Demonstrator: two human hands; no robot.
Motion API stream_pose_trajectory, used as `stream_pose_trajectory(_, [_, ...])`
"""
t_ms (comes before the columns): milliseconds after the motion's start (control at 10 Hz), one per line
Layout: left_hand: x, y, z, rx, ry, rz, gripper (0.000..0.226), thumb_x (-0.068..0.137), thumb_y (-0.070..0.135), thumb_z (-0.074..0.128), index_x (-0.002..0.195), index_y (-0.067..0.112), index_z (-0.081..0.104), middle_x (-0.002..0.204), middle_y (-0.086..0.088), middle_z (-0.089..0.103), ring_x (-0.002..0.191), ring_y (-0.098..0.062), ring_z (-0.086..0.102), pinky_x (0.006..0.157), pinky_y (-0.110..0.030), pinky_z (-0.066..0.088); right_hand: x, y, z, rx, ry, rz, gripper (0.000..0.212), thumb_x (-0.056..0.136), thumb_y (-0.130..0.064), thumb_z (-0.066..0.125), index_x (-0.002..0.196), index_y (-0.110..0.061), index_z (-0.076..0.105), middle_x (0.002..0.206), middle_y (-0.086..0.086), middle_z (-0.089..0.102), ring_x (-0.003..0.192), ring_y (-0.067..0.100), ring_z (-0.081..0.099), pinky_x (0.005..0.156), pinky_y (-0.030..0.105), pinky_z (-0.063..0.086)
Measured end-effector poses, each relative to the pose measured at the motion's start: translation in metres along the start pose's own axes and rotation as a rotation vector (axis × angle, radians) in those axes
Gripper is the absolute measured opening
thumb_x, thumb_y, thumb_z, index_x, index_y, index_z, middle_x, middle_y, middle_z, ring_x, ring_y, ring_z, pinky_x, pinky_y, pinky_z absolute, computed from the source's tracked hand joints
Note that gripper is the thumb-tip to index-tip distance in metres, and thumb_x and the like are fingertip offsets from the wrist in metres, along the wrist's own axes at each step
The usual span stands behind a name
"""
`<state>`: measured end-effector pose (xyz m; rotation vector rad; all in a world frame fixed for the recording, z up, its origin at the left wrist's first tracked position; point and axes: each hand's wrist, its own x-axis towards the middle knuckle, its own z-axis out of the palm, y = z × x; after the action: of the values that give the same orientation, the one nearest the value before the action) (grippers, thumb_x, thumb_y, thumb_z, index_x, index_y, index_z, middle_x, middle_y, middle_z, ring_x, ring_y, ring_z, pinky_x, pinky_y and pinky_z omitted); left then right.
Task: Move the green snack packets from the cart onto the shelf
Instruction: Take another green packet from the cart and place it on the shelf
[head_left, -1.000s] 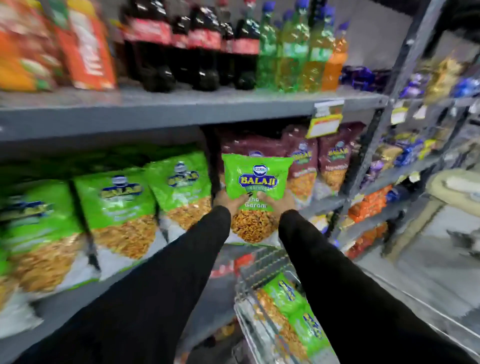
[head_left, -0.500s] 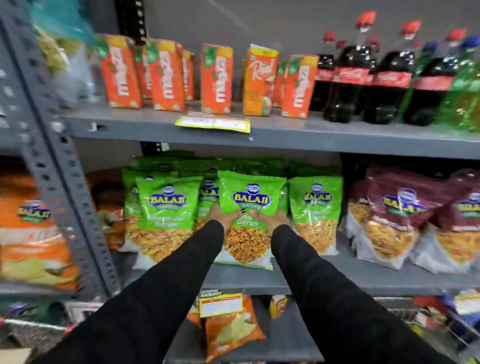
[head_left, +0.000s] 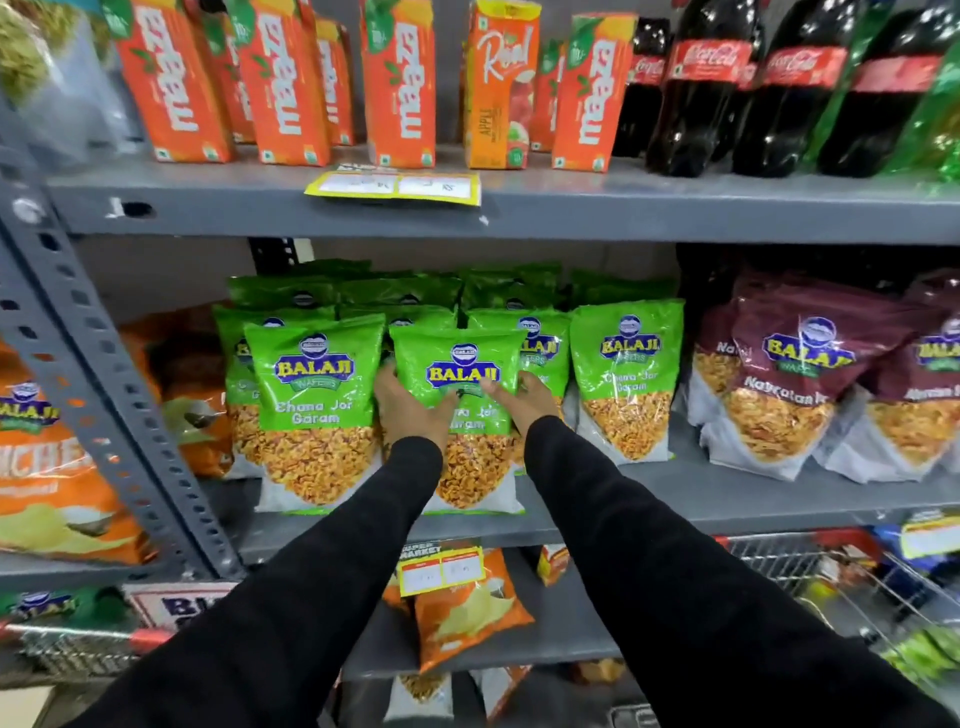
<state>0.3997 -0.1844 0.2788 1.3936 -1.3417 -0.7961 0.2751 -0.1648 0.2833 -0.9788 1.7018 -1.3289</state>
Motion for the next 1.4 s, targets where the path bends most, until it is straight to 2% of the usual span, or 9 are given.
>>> stream_pose_trajectory(200, [-0.044, 0.032, 0.063, 0.195, 0.077, 0.415, 0.074, 0.068, 0.016, 0.073, 0.132, -0.002, 0.040, 0.146, -0.020, 0.033, 0.136, -0.036, 0.029, 0.109, -0.051, 0.025, -0.004, 0.009, -0.076, 0.260, 0.050, 0.046, 0.010, 0.085, -0.014, 0.062, 0.081, -0.014, 0.053, 0.065, 0.005, 0.069, 0.048, 0.006, 0.062, 0.048, 0.019, 0.046])
stream_pose_trajectory(300, [-0.070, 0.044, 0.103, 0.155, -0.082, 0.487, 0.067, 0.069, 0.012, 0.071, 0.129, -0.001, 0.044, 0.142, -0.019, 0.038, 0.133, -0.035, 0.033, 0.109, -0.043, 0.024, -0.009, 0.020, -0.128, 0.336, 0.178, 0.080, 0.024, 0.089, -0.007, 0.055, 0.068, -0.016, 0.048, 0.048, 0.001, 0.062, 0.029, 0.002, 0.052, 0.040, 0.015, 0.037])
stream_pose_trajectory(600, [-0.209, 0.025, 0.283, 0.192, -1.029, 0.370, 0.014, 0.084, -0.001, 0.055, 0.095, -0.007, 0.062, 0.092, -0.025, 0.067, 0.086, -0.033, 0.065, 0.070, -0.029, 0.042, -0.061, 0.161, -0.336, 0.420, 0.764, 0.273, 0.033, 0.091, -0.001, 0.049, 0.061, -0.012, 0.045, 0.026, -0.003, 0.052, 0.022, 0.000, 0.046, 0.026, 0.010, 0.034])
stream_pose_trajectory(900, [-0.291, -0.098, 0.417, 0.849, -1.439, 0.294, 0.042, 0.090, 0.022, 0.055, 0.125, -0.001, 0.048, 0.133, -0.023, 0.051, 0.125, -0.032, 0.048, 0.100, -0.035, 0.037, -0.087, 0.369, -0.366, 0.391, 0.834, 0.862, 0.031, 0.088, -0.019, 0.059, 0.058, -0.011, 0.051, 0.067, 0.014, 0.051, 0.055, 0.020, 0.051, 0.051, 0.024, 0.032])
stream_pose_trajectory(1000, [-0.296, -0.142, 0.449, 1.008, -1.407, 0.215, 0.054, 0.088, 0.025, 0.059, 0.132, -0.002, 0.044, 0.139, -0.022, 0.048, 0.129, -0.032, 0.045, 0.105, -0.035, 0.036, -0.088, 0.439, -0.356, 0.354, 0.760, 1.056, 0.047, 0.094, -0.035, 0.045, 0.111, 0.005, 0.062, 0.110, 0.027, 0.060, 0.111, 0.034, 0.058, 0.073, 0.028, 0.045])
stream_pose_trajectory(1100, [-0.293, -0.162, 0.461, 1.051, -1.375, 0.148, 0.051, 0.085, 0.022, 0.062, 0.127, -0.003, 0.050, 0.134, -0.024, 0.053, 0.125, -0.034, 0.049, 0.104, -0.039, 0.040, -0.088, 0.458, -0.346, 0.485, 0.706, 1.092, 0.046, 0.093, -0.034, 0.044, 0.125, -0.001, 0.053, 0.127, 0.019, 0.058, 0.113, 0.028, 0.059, 0.072, 0.020, 0.049])
stream_pose_trajectory(1200, [-0.297, -0.180, 0.470, 1.046, -1.326, 0.052, 0.059, 0.082, 0.022, 0.066, 0.130, -0.006, 0.044, 0.134, -0.027, 0.051, 0.125, -0.038, 0.048, 0.104, -0.045, 0.042, -0.077, 0.468, -0.336, 0.505, 0.625, 1.096, 0.029, 0.089, -0.038, 0.051, 0.097, -0.014, 0.066, 0.102, 0.008, 0.060, 0.066, 0.010, 0.056, 0.064, 0.015, 0.049])
stream_pose_trajectory(1300, [-0.302, -0.185, 0.472, 1.068, -1.286, 0.067, 0.067, 0.081, 0.026, 0.067, 0.133, -0.006, 0.039, 0.137, -0.027, 0.046, 0.127, -0.039, 0.045, 0.105, -0.045, 0.039, -0.068, 0.473, -0.335, 0.494, 0.593, 1.076, 0.027, 0.087, -0.041, 0.054, 0.067, -0.022, 0.055, 0.099, 0.011, 0.058, 0.066, 0.015, 0.054, 0.075, 0.026, 0.048])
stream_pose_trajectory(1400, [-0.304, -0.189, 0.474, 1.098, -1.251, 0.089, 0.072, 0.085, 0.041, 0.059, 0.134, -0.006, 0.036, 0.142, -0.026, 0.041, 0.130, -0.039, 0.042, 0.106, -0.045, 0.036, -0.058, 0.470, -0.332, 0.503, 0.771, 1.068, 0.050, 0.079, -0.040, 0.067, 0.105, 0.003, 0.059, 0.131, 0.026, 0.053, 0.109, 0.024, 0.056, 0.089, 0.033, 0.044])
